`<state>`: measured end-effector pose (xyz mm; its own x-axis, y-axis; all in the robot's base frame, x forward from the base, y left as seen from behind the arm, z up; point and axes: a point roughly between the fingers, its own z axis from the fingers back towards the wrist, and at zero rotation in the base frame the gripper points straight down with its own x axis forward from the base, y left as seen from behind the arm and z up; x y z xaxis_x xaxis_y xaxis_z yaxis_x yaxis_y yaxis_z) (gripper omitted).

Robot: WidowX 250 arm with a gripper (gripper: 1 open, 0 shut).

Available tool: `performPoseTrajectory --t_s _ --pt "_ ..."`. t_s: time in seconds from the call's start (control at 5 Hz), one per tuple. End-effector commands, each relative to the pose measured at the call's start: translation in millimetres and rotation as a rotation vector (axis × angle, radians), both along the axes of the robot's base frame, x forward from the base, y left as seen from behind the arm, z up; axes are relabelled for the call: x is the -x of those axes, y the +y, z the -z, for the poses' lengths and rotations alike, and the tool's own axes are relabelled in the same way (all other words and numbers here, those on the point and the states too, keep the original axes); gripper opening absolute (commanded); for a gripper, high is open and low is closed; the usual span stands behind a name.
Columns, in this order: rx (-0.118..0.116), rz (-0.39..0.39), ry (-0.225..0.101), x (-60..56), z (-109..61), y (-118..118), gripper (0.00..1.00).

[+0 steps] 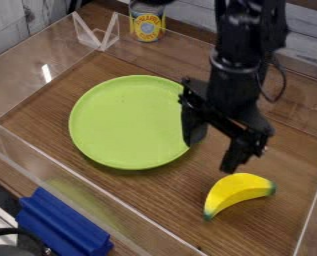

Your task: Put the banana in the green plate

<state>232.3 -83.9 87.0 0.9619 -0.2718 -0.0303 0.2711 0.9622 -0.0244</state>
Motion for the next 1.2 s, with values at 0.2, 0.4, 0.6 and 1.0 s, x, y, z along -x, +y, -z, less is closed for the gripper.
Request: performPoseTrajectory --t_s 0.2,0.4,0.6,1.0 --pt "0.018 0.024 -0.054 -1.5 20.6 -13 1.00" --pt "0.020 0.043 -0.064 -2.0 37.1 -16 1.00" --pt "0.020 0.056 -0.076 -2.3 49.2 -18 1.00" --pt "0.018 0.052 -0.091 -4.6 52.5 -17 0.00"
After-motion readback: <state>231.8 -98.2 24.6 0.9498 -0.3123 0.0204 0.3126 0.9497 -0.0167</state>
